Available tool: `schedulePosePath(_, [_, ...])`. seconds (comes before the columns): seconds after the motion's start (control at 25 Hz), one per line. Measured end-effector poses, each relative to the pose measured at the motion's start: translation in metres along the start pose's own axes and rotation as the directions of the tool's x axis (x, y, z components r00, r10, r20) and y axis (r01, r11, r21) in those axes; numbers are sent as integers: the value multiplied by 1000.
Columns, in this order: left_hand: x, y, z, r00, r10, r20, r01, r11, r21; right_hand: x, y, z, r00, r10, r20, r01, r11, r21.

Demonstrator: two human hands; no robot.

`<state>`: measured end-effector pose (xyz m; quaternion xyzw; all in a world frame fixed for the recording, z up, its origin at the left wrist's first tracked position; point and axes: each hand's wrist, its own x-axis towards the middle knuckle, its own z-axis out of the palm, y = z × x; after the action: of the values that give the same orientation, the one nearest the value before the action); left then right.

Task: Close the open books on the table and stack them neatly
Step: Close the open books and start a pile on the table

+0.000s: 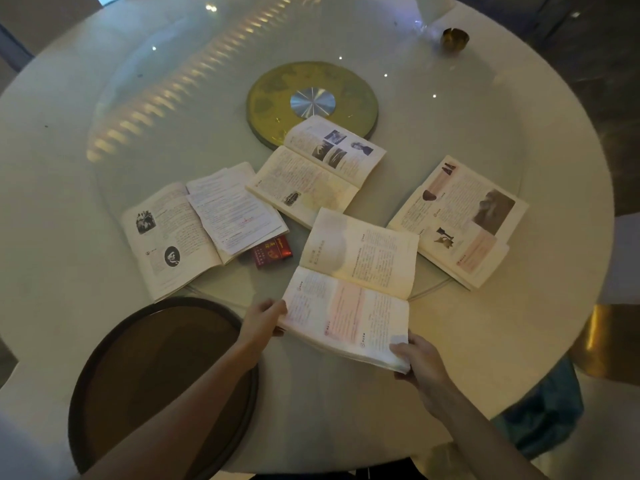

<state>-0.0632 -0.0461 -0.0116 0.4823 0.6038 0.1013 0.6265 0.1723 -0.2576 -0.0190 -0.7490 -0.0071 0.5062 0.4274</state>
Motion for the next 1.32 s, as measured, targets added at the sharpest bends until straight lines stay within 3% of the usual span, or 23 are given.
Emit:
schedulePosePath(0.16, [4, 39, 12, 995, 89, 32, -84, 986, -145, -1, -48, -6, 988, -128, -82, 141, 975, 173])
schedulePosePath(0.32, [20, 81, 30, 989, 141, 48, -126, 962, -241, 26, -112, -13, 988, -154, 19, 144, 956, 258])
schedulePosePath(0.44, [31, 88, 51, 997, 70, 43, -57, 965, -255, 55, -145, -15, 985, -128, 116, 92, 957, 275])
schedulePosePath(0.52, [34, 78, 74, 998, -40, 38, 49, 966, -253, 77, -159, -15, 984, -78, 160, 46, 980, 195])
schedulePosePath(0.68, [37, 49, 128, 976, -217, 4, 212, 951, -225, 118, -172, -22, 982, -59, 181, 89, 983, -161])
schedulePosePath(0.76, [38, 41, 147, 975, -220, -29, 205, 944, -259, 140, -178, -27, 983, -152, 107, 185, 862, -472])
schedulePosePath(0.84, [39, 42, 159, 972, -196, -127, 156, 949, -273, 158, -186, -27, 943, -321, 83, 230, 454, -860])
schedulePosePath(0.88, [40, 44, 164, 964, -191, -183, 138, 953, -271, 164, -189, -23, 903, -409, 131, 253, 260, -932])
schedulePosePath(0.96, [40, 49, 170, 945, -201, -257, 128, 953, -274, 175, -189, -13, 825, -472, 312, 390, 75, -918])
schedulePosePath(1.08, [40, 52, 173, 921, -224, -319, 145, 956, -254, 183, -176, -1, 807, -387, 447, 494, 26, -869])
schedulePosePath(1.32, [38, 46, 157, 875, -237, -423, 148, 962, -231, 165, -128, -4, 837, -421, 350, 466, 212, -859])
